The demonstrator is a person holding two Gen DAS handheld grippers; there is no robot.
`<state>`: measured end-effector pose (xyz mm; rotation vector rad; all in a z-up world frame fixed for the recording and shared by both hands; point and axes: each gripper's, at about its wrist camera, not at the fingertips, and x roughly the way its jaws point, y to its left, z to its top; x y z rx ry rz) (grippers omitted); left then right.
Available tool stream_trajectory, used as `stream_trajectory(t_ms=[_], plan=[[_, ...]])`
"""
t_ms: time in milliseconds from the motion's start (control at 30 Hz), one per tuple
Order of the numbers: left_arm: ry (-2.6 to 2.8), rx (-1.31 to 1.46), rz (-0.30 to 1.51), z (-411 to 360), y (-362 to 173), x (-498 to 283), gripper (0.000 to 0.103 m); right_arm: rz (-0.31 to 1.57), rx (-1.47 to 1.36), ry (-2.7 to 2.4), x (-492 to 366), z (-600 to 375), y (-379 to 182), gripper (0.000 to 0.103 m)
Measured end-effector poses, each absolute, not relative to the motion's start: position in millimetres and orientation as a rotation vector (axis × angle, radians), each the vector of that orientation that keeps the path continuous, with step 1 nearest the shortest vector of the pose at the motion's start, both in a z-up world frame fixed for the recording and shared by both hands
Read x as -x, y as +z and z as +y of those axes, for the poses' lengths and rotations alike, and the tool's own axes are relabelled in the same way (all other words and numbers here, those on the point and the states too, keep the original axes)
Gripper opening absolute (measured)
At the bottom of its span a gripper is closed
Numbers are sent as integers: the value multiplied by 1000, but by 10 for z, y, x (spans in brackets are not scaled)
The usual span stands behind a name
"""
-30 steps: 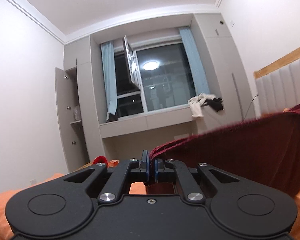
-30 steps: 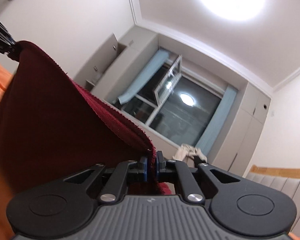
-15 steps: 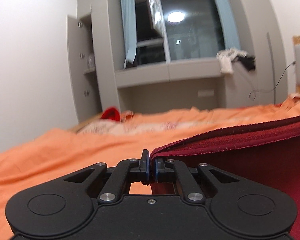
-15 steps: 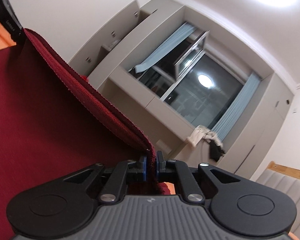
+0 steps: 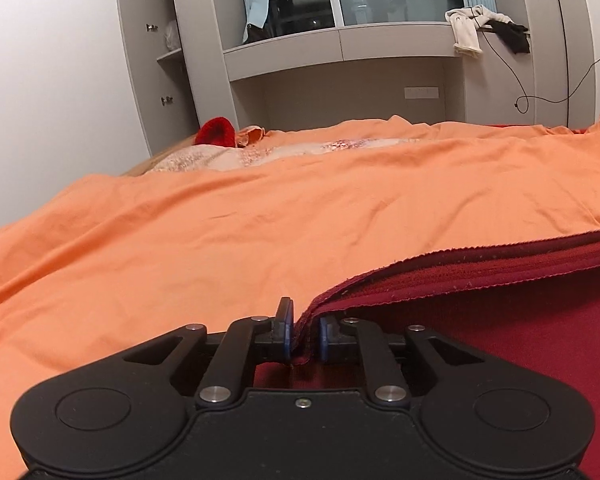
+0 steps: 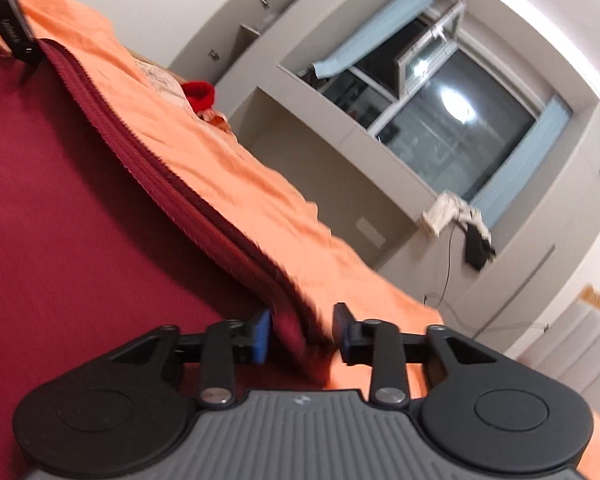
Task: Fold small clothes
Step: 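Lay the hem over onto the collar with both grippers and open them, then withdraw both grippers up from the folded shirt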
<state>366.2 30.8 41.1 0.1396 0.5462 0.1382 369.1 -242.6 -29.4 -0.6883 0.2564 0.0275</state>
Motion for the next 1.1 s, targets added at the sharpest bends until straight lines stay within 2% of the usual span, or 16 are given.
stream_trajectory(t_ms=[133, 233, 367, 467, 600, 700, 867, 933, 1100], plan=[[163, -116, 547, 342, 411, -3657, 48, 304, 631, 3, -3630, -2524, -269, 62], [158, -76, 560, 395, 378, -3667, 58, 321, 609, -17, -3620, -2586, -237, 73], [174, -44, 601, 469, 291, -3701, 65, 347, 578, -58, -3629, -2649, -239, 92], [195, -5, 642, 554, 233, -3755, 74, 375, 516, -62, -3646, -2758, -211, 99], [182, 72, 647, 667, 249, -3729, 79, 361, 398, 10, -3549, -2971, -46, 102], [180, 134, 614, 762, 326, -3659, 89, 337, 335, 33, -3402, -3146, 146, 103], [191, 216, 532, 857, 507, -3433, 95, 299, 226, -36, -3175, -3486, 411, 103], [199, 224, 498, 853, 575, -3325, 101, 287, 162, -53, -3061, -3613, 499, 103], [195, 213, 456, 843, 688, -3077, 102, 256, 68, -54, -2763, -3774, 632, 103]])
